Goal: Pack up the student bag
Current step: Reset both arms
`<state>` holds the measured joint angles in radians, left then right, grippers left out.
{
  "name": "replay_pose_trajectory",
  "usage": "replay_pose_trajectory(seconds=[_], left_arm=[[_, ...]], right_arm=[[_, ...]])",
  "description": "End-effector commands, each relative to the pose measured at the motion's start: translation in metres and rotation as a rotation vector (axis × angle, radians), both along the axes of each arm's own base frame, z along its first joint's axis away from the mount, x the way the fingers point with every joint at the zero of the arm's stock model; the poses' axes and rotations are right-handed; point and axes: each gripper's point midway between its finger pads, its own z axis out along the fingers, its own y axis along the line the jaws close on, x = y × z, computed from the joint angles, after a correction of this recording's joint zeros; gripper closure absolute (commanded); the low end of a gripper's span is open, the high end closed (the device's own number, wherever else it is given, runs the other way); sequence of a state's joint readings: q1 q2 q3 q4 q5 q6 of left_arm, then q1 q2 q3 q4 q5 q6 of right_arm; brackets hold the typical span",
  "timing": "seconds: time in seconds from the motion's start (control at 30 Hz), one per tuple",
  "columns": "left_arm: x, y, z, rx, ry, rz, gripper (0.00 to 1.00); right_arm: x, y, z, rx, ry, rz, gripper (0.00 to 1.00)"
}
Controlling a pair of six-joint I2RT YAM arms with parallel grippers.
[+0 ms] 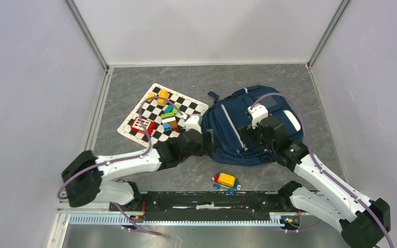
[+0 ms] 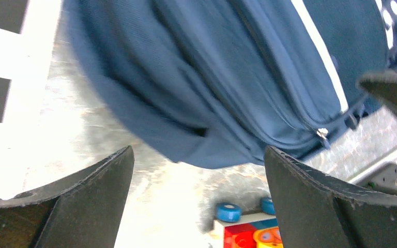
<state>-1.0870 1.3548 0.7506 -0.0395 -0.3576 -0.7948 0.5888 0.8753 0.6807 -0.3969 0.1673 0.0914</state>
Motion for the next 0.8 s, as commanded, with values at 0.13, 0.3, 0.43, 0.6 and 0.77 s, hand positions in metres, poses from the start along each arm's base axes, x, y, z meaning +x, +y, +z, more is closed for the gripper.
replay_pose_trajectory(seconds=[0.13,0.3,0.43,0.6,0.77], left_arm=[[0.049,0.120,0.043,0.061,-0.081,0.155,0.00],[0.063,0.190,0.074,0.105,-0.091,0.231,0.00],[0.066,0.228,0.108,0.168,-0.145,0.295,0.00],[0.063,0.266,0.138,0.250,-0.250,0.448,0.00],[0.053,0.285,0.128,0.286,-0.309,0.511,0.00]], right_arm=[[0.019,-0.015,0.013,0.040,-0.101,-0.102,0.02],[0.033,-0.047,0.030,0.046,-0.151,-0.210,0.02],[0.038,-0.076,0.057,0.075,-0.223,-0.300,0.02],[0.031,-0.106,0.099,0.094,-0.399,-0.399,0.02],[0.018,-0.127,0.108,0.081,-0.574,-0.456,0.02]])
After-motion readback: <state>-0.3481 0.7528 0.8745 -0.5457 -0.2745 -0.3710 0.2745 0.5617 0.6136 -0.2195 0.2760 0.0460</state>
